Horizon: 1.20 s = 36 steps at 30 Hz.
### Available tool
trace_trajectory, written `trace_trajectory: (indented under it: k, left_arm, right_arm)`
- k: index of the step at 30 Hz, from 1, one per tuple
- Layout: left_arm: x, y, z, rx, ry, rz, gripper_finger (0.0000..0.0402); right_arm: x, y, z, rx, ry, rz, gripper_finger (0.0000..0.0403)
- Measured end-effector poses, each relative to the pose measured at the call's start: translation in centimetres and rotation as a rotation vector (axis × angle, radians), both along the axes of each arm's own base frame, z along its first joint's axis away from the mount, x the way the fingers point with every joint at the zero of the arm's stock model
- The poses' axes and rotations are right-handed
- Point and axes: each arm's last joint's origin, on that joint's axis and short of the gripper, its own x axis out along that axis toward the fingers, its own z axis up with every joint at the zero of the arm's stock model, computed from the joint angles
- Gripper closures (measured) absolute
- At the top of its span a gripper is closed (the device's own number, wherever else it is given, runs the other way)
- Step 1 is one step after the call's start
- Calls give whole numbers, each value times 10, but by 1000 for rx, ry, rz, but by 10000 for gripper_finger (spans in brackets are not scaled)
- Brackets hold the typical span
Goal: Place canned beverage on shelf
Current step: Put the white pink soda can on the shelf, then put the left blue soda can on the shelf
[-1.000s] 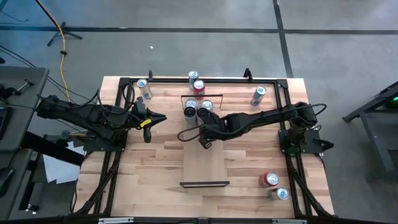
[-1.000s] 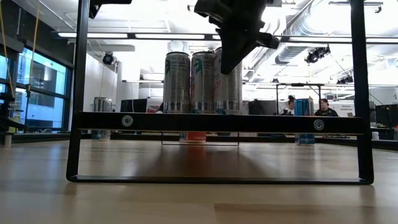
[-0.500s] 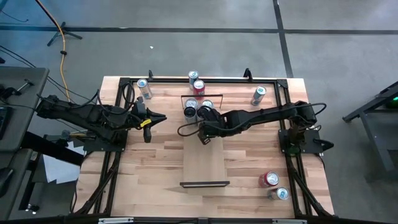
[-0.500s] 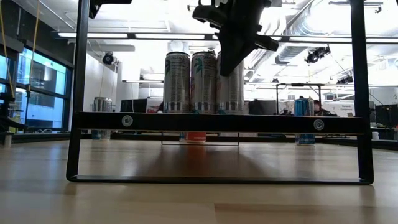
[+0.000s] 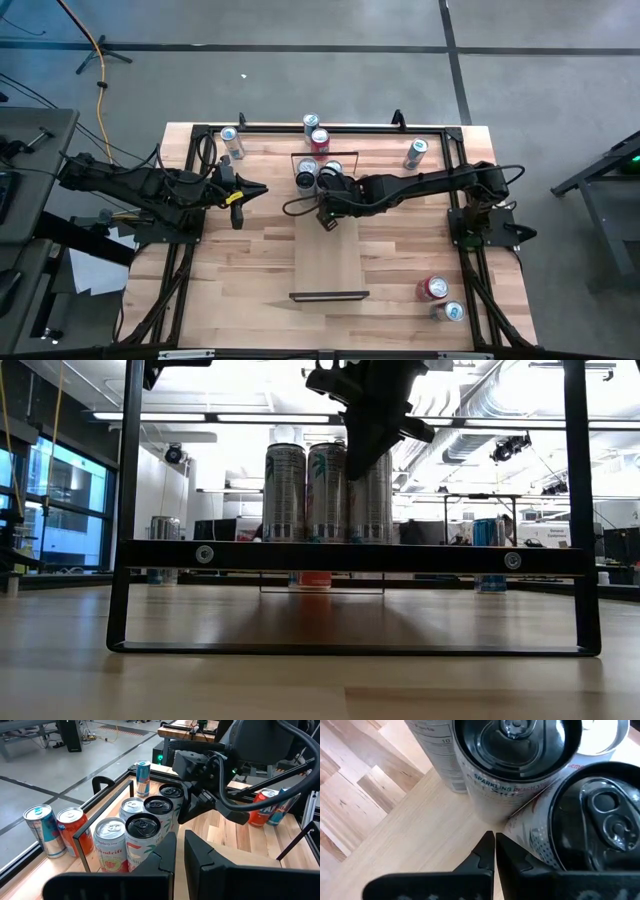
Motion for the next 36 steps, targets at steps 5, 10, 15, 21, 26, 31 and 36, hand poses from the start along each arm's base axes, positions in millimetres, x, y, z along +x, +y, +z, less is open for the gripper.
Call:
trace_trajectory:
  k: [5,10,15,21,26,31,36]
  left_arm:
    - [0,0,0,-5,-4,1,402]
    - [-2,-1,11,-85,-120,-51,402]
    - [-4,-2,23,-123,-235,-113,402]
    - [-6,-2,27,-77,-259,-120,401]
    - [-6,-1,28,-37,-256,-106,402]
    - [-6,0,29,-31,-267,-63,402]
    - [-6,1,35,-42,-337,-28,402]
  right_arm:
    - [0,1,1,26,18,61,403]
    - [-15,13,25,71,-3,273,403]
    - [-47,19,68,30,-72,436,403]
    - [-105,2,91,-23,-85,418,403]
    - [-150,-6,76,-6,-218,383,403]
    - [-170,-7,67,-3,-576,414,403]
    - [-170,-6,66,-103,-910,497,403]
